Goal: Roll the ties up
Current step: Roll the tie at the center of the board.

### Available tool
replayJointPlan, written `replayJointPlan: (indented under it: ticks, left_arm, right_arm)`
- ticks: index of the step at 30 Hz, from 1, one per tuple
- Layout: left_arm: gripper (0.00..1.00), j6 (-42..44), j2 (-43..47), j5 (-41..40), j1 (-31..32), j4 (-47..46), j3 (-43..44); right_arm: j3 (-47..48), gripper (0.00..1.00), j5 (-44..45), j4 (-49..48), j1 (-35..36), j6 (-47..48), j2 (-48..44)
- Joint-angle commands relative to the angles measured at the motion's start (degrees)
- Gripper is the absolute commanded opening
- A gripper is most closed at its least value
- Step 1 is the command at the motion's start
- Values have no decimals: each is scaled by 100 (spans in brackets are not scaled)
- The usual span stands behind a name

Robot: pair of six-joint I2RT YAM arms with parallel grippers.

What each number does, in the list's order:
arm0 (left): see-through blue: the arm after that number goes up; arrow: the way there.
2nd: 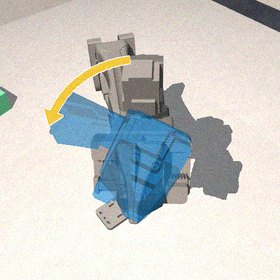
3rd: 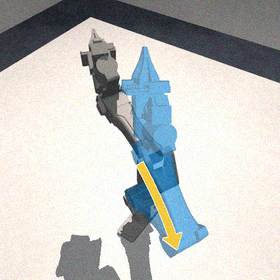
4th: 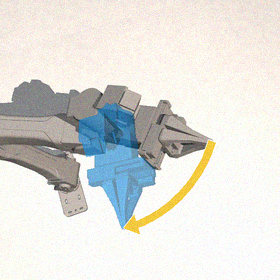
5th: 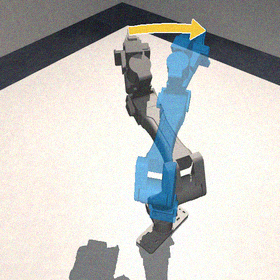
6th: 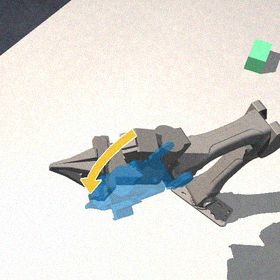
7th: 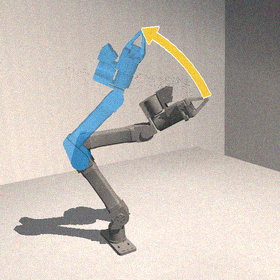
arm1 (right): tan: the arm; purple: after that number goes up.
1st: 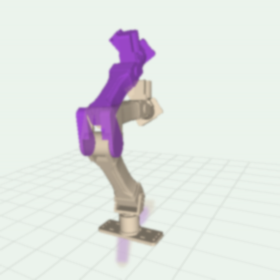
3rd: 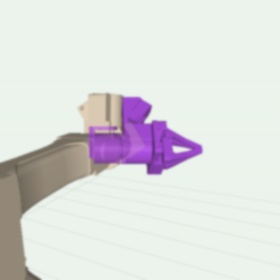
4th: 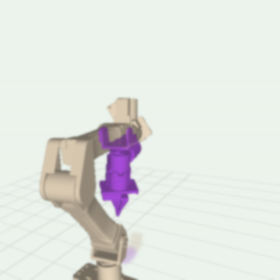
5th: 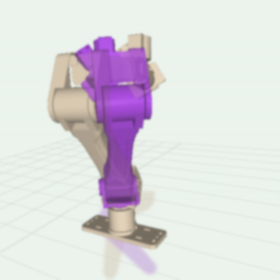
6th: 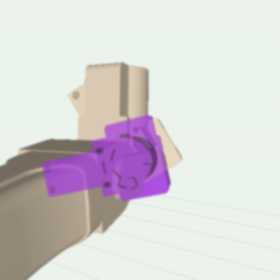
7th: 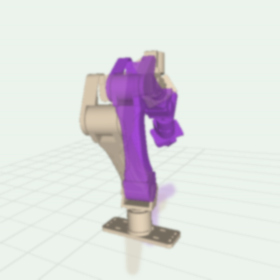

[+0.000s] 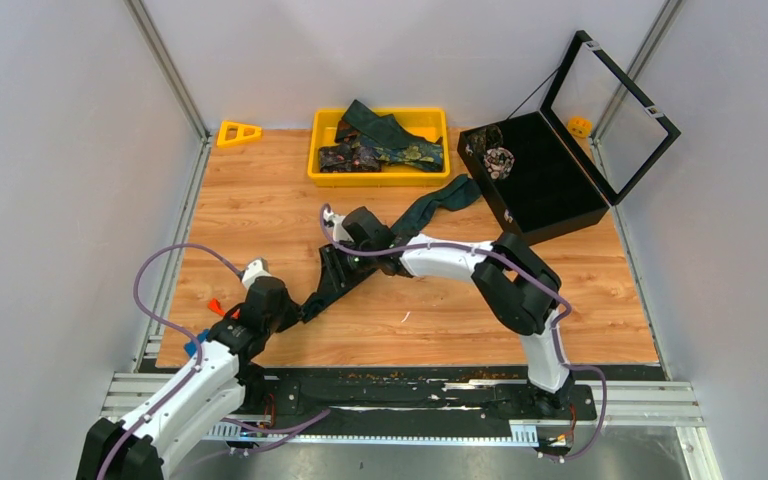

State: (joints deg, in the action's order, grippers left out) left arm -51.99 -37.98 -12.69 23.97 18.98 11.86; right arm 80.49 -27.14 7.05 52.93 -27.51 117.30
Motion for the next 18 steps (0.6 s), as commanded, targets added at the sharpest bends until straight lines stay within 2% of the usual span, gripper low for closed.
replayJointPlan:
  ticks: [1, 11, 18]
  left_arm:
    - [0, -81, 48, -139, -6, 251, 265]
    - [0, -6, 172, -89, -6, 386, 324]
    - [0, 33, 325, -82, -6, 542, 419]
  right_arm:
    - [-353, 42, -93, -530, 277, 254, -298]
    - [-492, 41, -286, -1107, 420, 106, -213]
    - [-147, 42, -572, -1134, 420, -6, 93]
